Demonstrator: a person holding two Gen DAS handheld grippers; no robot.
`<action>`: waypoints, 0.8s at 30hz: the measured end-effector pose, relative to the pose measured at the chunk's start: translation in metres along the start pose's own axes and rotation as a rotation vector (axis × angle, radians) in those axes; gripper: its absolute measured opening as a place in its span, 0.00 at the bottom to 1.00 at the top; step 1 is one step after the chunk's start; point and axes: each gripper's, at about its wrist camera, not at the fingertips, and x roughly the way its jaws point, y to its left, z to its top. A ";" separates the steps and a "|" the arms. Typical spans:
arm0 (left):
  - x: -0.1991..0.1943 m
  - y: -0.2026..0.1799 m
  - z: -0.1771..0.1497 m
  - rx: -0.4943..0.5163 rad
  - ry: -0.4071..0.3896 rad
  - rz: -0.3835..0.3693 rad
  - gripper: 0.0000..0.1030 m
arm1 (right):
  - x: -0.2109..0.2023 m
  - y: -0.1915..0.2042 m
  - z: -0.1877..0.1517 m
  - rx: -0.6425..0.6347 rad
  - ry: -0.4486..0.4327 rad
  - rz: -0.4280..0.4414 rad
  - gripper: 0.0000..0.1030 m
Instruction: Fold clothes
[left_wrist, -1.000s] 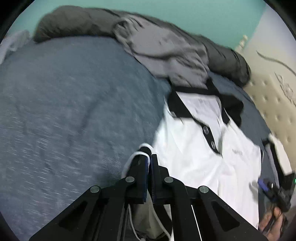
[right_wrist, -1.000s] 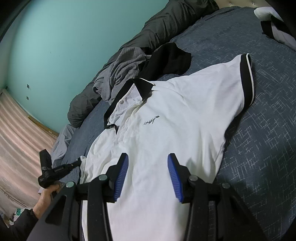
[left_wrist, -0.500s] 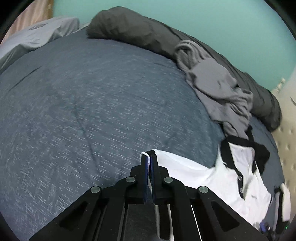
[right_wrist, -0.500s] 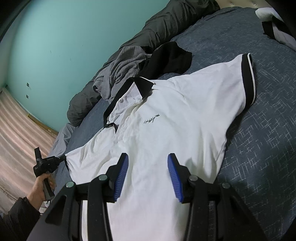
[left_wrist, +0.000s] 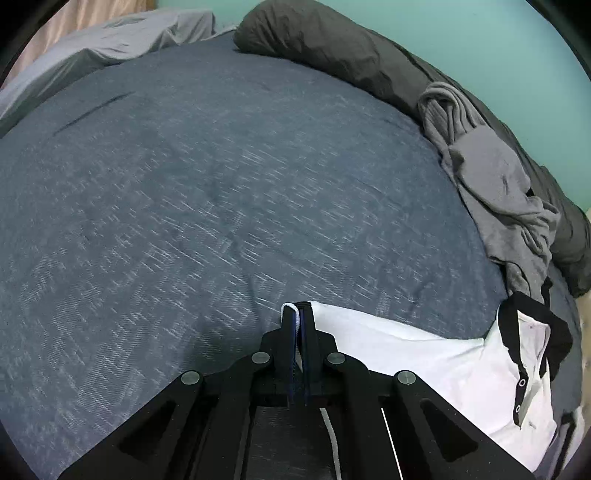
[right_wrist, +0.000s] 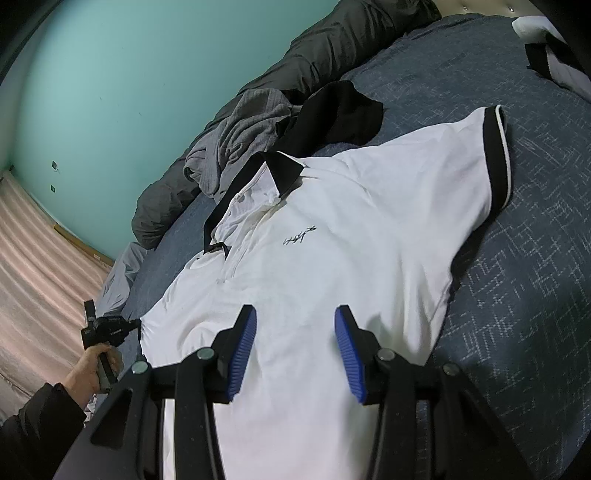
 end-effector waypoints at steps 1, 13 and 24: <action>-0.001 0.002 0.001 0.003 0.000 0.002 0.02 | 0.000 -0.001 0.000 0.001 0.000 -0.001 0.43; 0.008 0.007 0.028 0.007 0.000 0.024 0.02 | 0.000 -0.006 0.002 0.006 0.001 -0.007 0.43; 0.033 0.000 0.036 0.015 0.088 -0.015 0.03 | 0.002 -0.010 0.002 0.009 0.005 -0.019 0.43</action>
